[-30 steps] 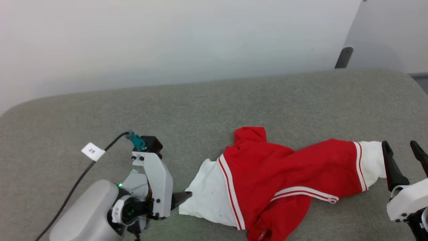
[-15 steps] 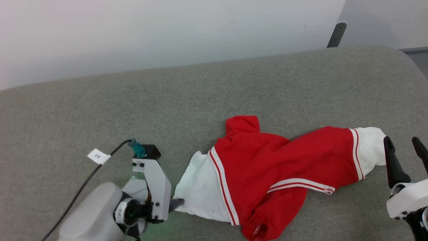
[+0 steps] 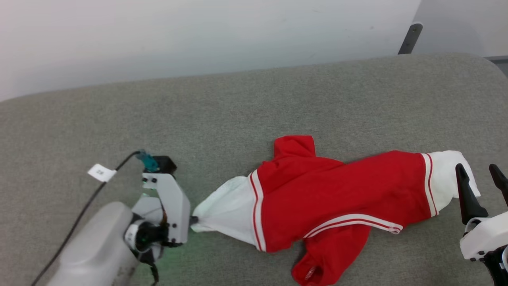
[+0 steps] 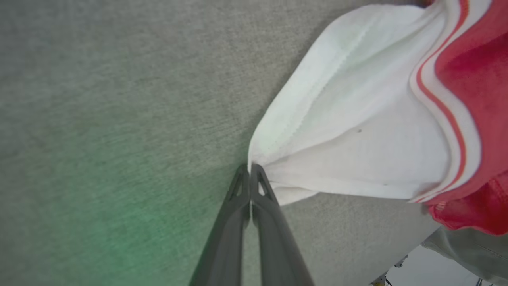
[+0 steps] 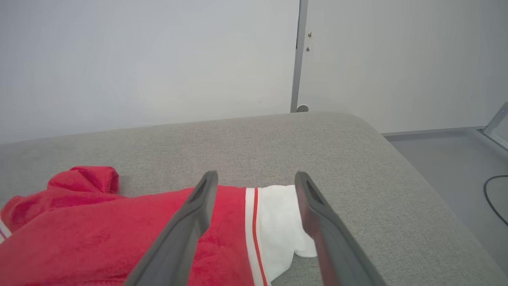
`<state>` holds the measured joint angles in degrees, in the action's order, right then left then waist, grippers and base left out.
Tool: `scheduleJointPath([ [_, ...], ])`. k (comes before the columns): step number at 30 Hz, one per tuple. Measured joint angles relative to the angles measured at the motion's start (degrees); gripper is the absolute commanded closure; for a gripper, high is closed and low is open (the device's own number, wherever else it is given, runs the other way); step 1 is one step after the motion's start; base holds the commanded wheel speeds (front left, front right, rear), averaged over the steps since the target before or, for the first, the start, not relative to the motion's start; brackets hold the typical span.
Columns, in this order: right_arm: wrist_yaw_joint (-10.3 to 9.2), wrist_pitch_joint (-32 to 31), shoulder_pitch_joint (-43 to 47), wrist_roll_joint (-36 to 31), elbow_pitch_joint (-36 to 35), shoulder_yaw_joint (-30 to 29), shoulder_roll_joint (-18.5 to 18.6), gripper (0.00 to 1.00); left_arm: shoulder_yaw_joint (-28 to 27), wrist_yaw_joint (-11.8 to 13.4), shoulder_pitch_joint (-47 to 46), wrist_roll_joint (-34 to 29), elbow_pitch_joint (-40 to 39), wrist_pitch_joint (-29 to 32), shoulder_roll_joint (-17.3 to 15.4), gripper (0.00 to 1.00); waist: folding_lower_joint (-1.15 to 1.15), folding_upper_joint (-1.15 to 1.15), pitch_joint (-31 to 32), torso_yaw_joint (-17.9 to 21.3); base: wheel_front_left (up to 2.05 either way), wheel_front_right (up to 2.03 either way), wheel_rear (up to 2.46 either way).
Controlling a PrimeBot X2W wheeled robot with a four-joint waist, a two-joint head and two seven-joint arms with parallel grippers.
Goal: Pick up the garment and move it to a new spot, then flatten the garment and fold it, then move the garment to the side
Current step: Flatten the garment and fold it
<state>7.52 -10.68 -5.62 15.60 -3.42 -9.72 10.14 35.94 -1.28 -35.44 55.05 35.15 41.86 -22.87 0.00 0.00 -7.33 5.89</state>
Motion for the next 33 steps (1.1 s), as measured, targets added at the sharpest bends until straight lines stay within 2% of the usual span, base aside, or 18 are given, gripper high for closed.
scheduleJointPath([
  [8, 0.0, -2.16, -0.03, -0.01, 1.71, 0.98, 1.56, 0.0, -1.21, 0.24, -0.91, -0.01, 0.86, -0.2, -3.16, 1.0, 0.0, 0.0, 0.57, -1.22, 0.0, 0.0, 0.0],
  [16, 0.0, -9.36, -2.27, 1.59, 7.15, 2.01, 5.83, 0.0, -1.67, 0.27, -1.09, -0.07, 0.64, -0.29, -4.6, 1.0, 0.0, 0.0, 0.91, -2.14, 0.0, 0.0, 0.0],
  [25, 0.0, -19.95, -10.88, 5.56, 19.4, 3.21, 11.66, 0.0, -1.08, -0.16, -1.74, -0.04, 0.81, -0.53, -3.57, 1.0, 0.0, 0.0, 0.68, -2.87, 0.0, 0.0, 0.0],
  [33, -0.01, -21.58, -19.85, 7.1, 33.29, 4.46, 15.45, 0.0, -0.25, -0.78, -4.28, -0.18, 1.0, -0.19, -2.2, 1.0, 0.0, 0.0, -1.29, -4.27, 0.0, 0.0, 0.0],
])
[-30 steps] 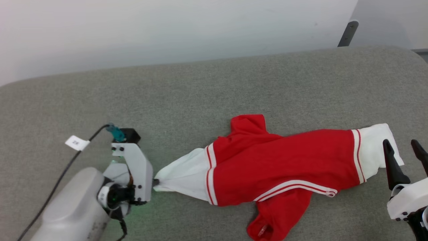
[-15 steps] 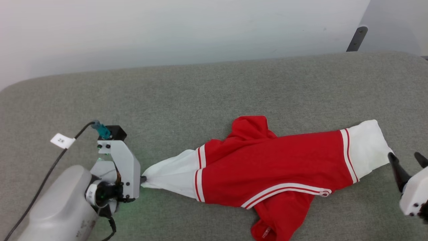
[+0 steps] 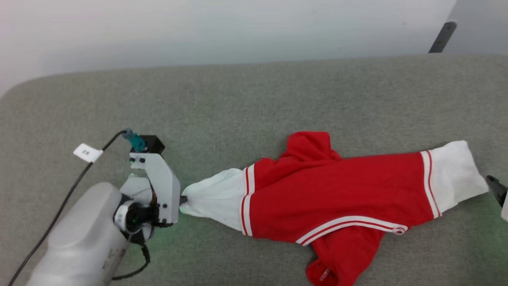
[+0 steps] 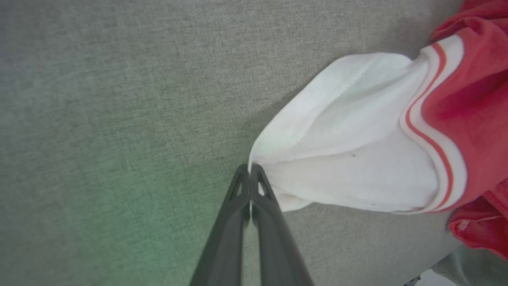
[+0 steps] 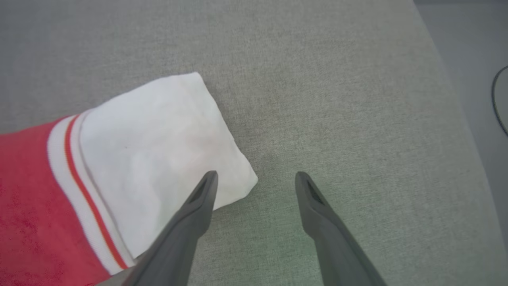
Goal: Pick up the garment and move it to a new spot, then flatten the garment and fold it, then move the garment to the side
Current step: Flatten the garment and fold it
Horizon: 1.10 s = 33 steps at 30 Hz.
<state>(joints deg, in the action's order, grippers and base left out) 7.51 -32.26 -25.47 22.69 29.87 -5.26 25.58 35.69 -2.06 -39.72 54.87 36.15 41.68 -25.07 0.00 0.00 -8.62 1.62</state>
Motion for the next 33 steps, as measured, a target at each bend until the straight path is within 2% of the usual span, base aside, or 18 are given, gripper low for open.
scheduleJointPath([
  [7, 0.01, -2.0, -5.21, 3.75, 11.41, 0.09, -0.02, 0.0, 0.46, -0.3, -2.04, -0.18, 0.2, -0.1, 1.25, 1.0, 0.0, 0.0, -2.67, -1.45, 0.0, 0.0, 0.0],
  [11, -0.02, -1.86, -7.37, 5.08, 14.49, 1.62, -0.11, 0.0, 0.49, -0.56, -2.97, -0.18, 0.49, -0.35, 1.64, 1.0, 0.0, 0.0, -3.92, -2.18, 0.0, 0.0, 0.0],
  [12, -0.04, -1.72, -7.96, 5.3, 14.89, 2.29, -0.12, 0.13, 0.51, -0.69, -3.26, -0.18, 0.59, -0.35, 1.72, 1.0, 0.0, 0.0, -4.18, -2.31, 0.0, 0.0, 0.0],
  [14, -0.05, -0.89, -8.61, 6.21, 15.26, 3.66, -0.02, 1.0, 0.58, -0.97, -3.87, -0.45, 0.81, -0.43, 1.79, 1.0, 0.0, 0.0, -4.69, -2.53, 0.0, 0.0, 0.0],
  [19, -0.01, 1.0, -10.28, 9.11, 17.22, 6.43, 0.76, 1.0, 0.69, -1.47, -5.05, -0.46, 1.81, -0.6, 2.25, 1.0, 0.0, 0.0, -5.38, -2.85, 0.0, 0.0, 0.0],
  [25, 0.01, 0.36, -12.05, 11.57, 19.56, 8.0, 1.27, 1.0, 0.75, -1.48, -6.15, -0.4, 3.1, 0.1, 2.18, 1.0, 0.0, 0.0, -4.37, -2.72, 0.0, 0.0, 0.0],
  [33, 0.0, -1.46, -15.08, 18.4, 13.17, 8.56, 1.59, 1.0, 0.7, -0.96, -11.68, -0.51, 0.94, 3.36, 1.31, 1.0, 0.0, 0.0, -0.46, -2.54, 0.0, 0.0, 0.0],
])
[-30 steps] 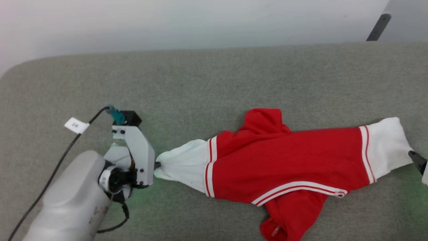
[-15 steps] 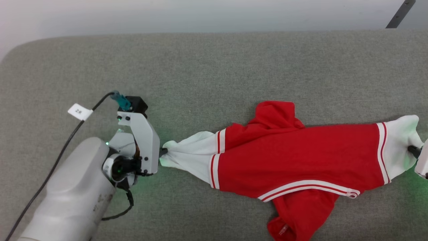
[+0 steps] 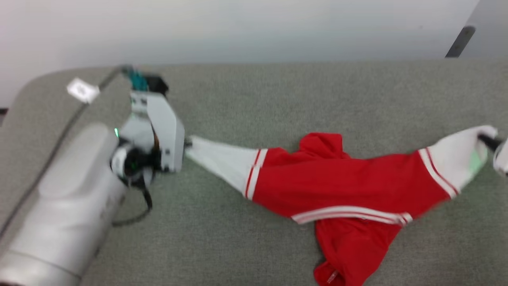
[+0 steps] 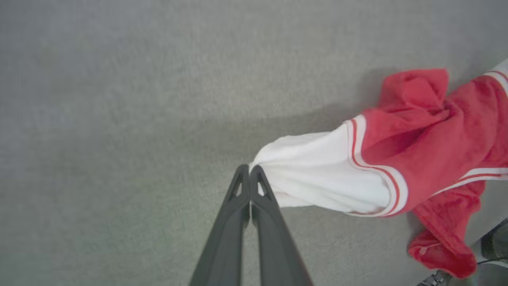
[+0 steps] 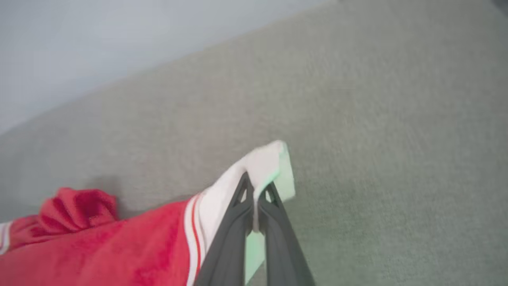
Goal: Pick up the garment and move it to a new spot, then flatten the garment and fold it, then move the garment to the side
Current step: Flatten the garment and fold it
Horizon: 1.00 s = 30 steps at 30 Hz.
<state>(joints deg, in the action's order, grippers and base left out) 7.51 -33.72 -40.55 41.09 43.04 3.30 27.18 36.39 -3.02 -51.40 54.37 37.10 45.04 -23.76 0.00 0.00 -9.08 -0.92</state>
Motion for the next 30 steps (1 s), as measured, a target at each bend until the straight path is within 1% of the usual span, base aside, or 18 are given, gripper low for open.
scheduleJointPath([
  [3, 0.0, -0.31, -1.88, 1.91, -3.91, -0.05, -0.43, 1.0, -0.35, 0.19, -4.04, -0.74, -1.19, 0.09, -0.23, 1.0, 0.0, 0.0, 1.98, 0.04, 0.0, 0.0, 0.0],
  [7, 0.0, 0.67, -5.67, 2.27, -8.56, -0.23, -1.81, 1.0, -0.4, 0.47, -9.83, -2.66, -1.46, -0.69, -0.04, 1.0, 0.0, 0.0, 4.77, 0.09, 0.0, 0.0, 0.0],
  [10, 0.0, 2.23, -9.55, 1.43, -11.05, -0.32, -3.26, 1.0, -0.89, 0.13, -15.39, -4.35, -1.07, -3.21, 0.54, 1.0, 0.0, 0.0, 6.83, 0.12, 0.0, 0.0, 0.0],
  [14, 0.0, 5.95, -16.3, 0.62, -13.27, -0.78, -6.28, 1.0, -2.03, 0.01, -22.75, -6.55, 1.14, -7.8, 1.07, 1.0, 0.0, 0.0, 8.84, 0.25, 0.0, 0.0, 0.0],
  [19, 0.0, 10.11, -24.36, -0.34, -12.3, -1.51, -9.58, 1.0, -3.54, 0.03, -30.38, -8.66, 5.12, -14.79, 2.35, 1.0, 0.0, 0.0, 9.7, 0.41, 0.0, 0.0, 0.0],
  [24, 0.0, 10.03, -29.69, -0.63, -8.67, -1.49, -12.3, 1.0, -4.44, 0.1, -35.72, -9.17, 9.67, -17.42, 3.02, 1.0, 0.0, 0.0, 8.84, 0.26, 0.0, 0.0, 0.0],
  [27, 0.0, 10.37, -33.77, -1.75, -8.09, -1.38, -12.69, 1.0, -5.14, 0.49, -40.42, -9.67, 10.44, -18.5, 2.59, 1.0, 0.0, 0.0, 7.22, 0.21, 0.0, 0.0, 0.0],
  [30, 0.0, 12.58, -37.29, -3.42, -7.12, -1.4, -12.74, 1.0, -5.13, 0.76, -43.68, -10.71, 11.13, -19.57, 2.37, 1.0, 0.0, 0.0, 4.67, 0.17, 0.0, 0.0, 0.0],
])
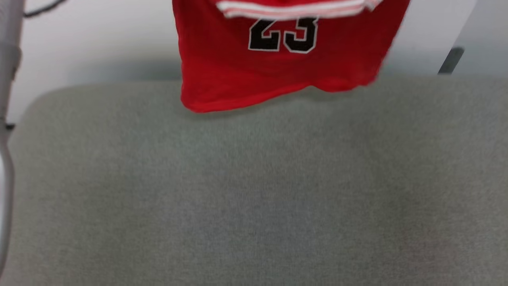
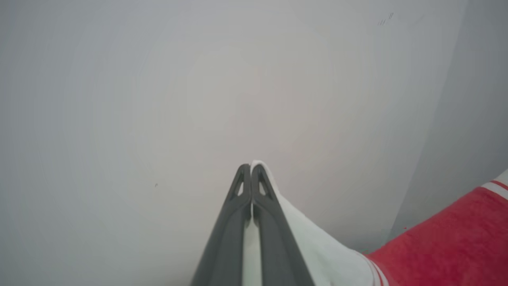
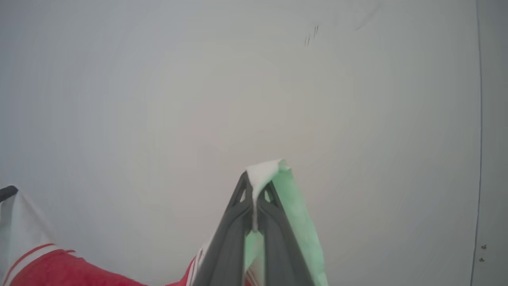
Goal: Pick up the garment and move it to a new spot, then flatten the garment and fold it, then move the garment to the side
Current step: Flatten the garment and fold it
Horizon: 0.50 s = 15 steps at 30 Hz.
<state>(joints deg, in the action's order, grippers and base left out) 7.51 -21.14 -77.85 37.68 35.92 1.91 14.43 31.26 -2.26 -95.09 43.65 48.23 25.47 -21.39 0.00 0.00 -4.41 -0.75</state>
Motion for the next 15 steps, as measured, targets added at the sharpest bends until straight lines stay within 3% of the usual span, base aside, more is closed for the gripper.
scheduleJointPath([
  [5, 0.0, 6.99, -6.17, -4.68, 3.54, 0.99, 0.19, 1.0, -0.41, 0.53, -4.59, -1.07, 1.21, -3.94, 0.53, 1.0, 0.0, 0.0, -6.23, -0.07, 0.0, 0.0, 0.0],
  [9, 0.0, 17.35, -11.38, -10.98, 8.32, 2.27, 0.77, 1.0, -0.3, 0.53, -7.86, -2.46, 3.02, -9.49, 2.31, 1.0, 0.0, 0.0, -12.33, -0.06, 0.0, 0.0, 0.0],
  [13, 0.0, 31.12, -17.23, -19.86, 12.96, 2.49, 1.35, 1.0, -0.85, 1.07, -13.15, -4.69, 4.6, -20.0, 3.11, 1.0, 0.0, 0.0, -18.55, -0.09, 0.0, 0.0, 0.0],
  [15, 0.01, 34.97, -19.98, -24.53, 14.33, 2.15, 1.78, 1.0, -1.66, 0.75, -15.86, -5.09, 5.6, -24.48, 3.43, 1.0, 0.0, 0.0, -21.58, -0.16, 0.0, 0.0, 0.0],
])
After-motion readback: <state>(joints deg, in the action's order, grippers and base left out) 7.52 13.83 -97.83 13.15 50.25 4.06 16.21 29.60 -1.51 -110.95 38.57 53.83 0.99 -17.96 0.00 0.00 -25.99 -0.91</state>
